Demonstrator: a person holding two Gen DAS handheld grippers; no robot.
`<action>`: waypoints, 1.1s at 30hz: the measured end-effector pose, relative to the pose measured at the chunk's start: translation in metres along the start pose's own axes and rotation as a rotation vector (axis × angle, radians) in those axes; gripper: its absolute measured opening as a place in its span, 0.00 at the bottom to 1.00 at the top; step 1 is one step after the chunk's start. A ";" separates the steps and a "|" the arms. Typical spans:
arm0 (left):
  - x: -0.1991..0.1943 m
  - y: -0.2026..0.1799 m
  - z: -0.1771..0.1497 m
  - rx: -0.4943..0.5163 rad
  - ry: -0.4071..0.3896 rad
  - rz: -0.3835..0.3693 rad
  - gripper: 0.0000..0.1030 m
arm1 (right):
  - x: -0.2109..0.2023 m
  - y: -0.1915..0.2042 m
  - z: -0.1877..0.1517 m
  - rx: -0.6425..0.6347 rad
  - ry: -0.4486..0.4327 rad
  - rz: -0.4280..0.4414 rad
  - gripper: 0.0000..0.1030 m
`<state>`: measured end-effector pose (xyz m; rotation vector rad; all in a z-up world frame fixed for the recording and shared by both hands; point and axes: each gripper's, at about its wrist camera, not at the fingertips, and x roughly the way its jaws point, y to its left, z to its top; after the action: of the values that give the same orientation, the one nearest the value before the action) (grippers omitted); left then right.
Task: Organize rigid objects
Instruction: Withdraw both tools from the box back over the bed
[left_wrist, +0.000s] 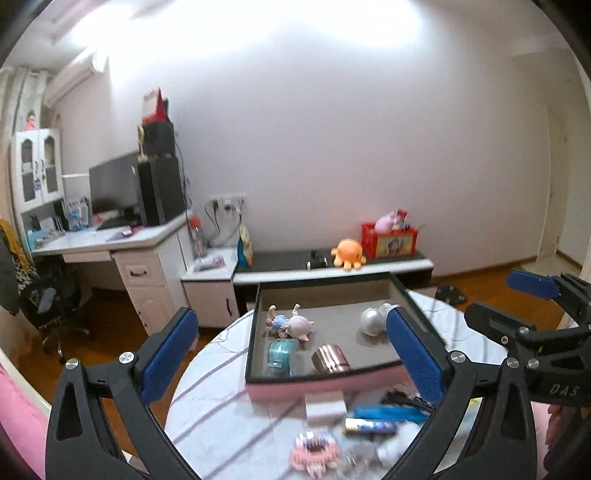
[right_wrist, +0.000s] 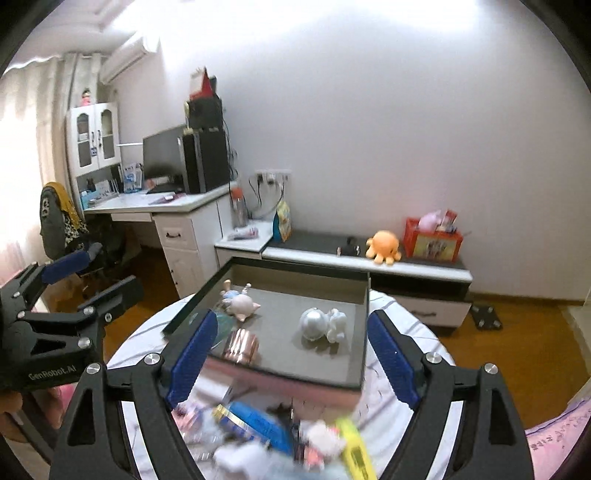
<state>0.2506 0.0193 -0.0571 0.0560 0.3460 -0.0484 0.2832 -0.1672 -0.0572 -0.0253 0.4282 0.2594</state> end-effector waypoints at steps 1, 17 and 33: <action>-0.013 -0.001 -0.002 -0.008 -0.022 -0.005 1.00 | -0.013 0.003 -0.005 0.003 -0.026 -0.014 0.98; -0.113 -0.022 -0.054 0.004 -0.106 0.022 1.00 | -0.116 0.012 -0.076 0.043 -0.195 -0.192 1.00; -0.110 -0.029 -0.064 0.034 -0.067 0.019 1.00 | -0.131 0.010 -0.093 0.048 -0.179 -0.206 1.00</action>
<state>0.1238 -0.0016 -0.0815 0.0914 0.2780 -0.0372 0.1282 -0.1966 -0.0869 0.0011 0.2516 0.0470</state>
